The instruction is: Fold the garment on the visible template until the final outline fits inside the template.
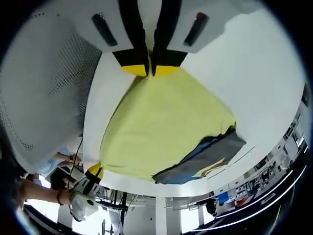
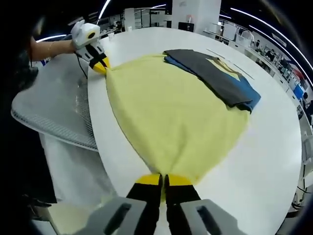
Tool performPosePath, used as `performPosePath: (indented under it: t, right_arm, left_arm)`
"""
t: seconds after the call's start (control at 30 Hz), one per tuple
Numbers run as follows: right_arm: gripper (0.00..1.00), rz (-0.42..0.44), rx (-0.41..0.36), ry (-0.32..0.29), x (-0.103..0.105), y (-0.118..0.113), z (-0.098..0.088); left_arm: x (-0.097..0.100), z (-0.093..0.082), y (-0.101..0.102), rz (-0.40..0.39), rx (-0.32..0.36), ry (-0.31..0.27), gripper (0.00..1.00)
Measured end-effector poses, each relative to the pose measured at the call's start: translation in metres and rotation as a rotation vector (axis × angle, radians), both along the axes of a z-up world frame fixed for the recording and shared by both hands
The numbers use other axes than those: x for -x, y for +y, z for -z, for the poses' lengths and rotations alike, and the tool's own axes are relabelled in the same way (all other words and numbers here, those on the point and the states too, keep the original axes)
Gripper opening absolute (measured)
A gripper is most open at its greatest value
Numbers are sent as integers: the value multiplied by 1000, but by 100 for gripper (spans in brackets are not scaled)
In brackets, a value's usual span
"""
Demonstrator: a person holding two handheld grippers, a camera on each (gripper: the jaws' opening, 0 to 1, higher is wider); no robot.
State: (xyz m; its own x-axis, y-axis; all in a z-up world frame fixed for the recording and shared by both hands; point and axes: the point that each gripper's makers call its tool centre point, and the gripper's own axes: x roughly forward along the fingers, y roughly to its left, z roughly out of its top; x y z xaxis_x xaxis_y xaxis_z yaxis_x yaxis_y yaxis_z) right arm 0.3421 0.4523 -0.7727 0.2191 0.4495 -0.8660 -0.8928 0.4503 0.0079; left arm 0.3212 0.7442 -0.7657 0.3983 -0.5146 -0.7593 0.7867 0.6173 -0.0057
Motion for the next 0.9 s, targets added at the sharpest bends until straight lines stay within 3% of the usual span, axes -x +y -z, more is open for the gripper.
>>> performPosePath:
  t: [0.33, 0.9]
  right_arm:
    - [0, -3, 2, 25, 20, -1, -2]
    - [0, 74, -45, 75, 46, -2, -8]
  left_arm:
    - [23, 2, -1, 10, -20, 45, 0]
    - [48, -2, -2, -14, -11, 91, 0]
